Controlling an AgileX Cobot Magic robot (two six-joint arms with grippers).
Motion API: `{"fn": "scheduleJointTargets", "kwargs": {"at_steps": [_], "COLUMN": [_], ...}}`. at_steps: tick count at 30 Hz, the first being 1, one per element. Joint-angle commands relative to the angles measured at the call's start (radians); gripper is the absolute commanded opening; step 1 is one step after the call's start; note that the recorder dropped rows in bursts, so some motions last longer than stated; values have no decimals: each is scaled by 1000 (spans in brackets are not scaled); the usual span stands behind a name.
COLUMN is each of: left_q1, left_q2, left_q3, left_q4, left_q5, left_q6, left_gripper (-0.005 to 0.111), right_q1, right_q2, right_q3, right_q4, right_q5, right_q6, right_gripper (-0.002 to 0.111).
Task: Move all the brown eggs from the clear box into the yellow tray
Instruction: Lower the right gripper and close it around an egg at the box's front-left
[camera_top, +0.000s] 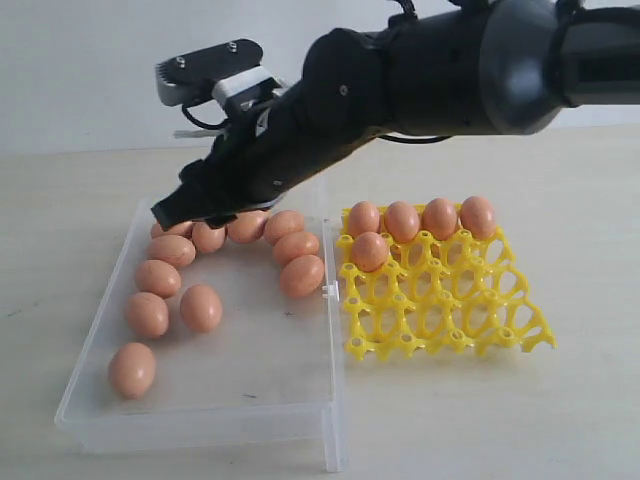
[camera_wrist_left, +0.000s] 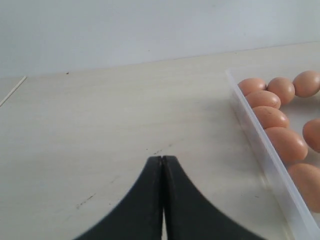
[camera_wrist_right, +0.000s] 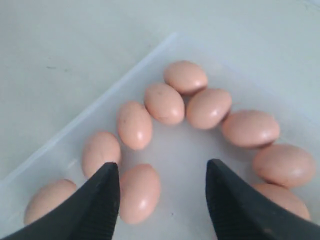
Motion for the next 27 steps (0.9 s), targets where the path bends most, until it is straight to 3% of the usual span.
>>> {"fn": "scheduleJointTargets", "kwargs": {"at_steps": [1, 17, 27], "left_q1": [1, 1, 1], "left_q2": [-6, -6, -6], "left_q3": [-4, -4, -4], "left_q4": [-3, -3, -3], "left_q5": [-14, -14, -14], "left_q6": [-4, -4, -4], "left_gripper": [0, 0, 0], "right_q1": [23, 23, 15], "right_q2": [65, 500, 607], "right_q3": [-103, -710, -821], "right_q4": [-11, -11, -26], "right_q5": [94, 661, 674], "right_q6": [-2, 90, 218], "right_gripper": [51, 56, 56]}}
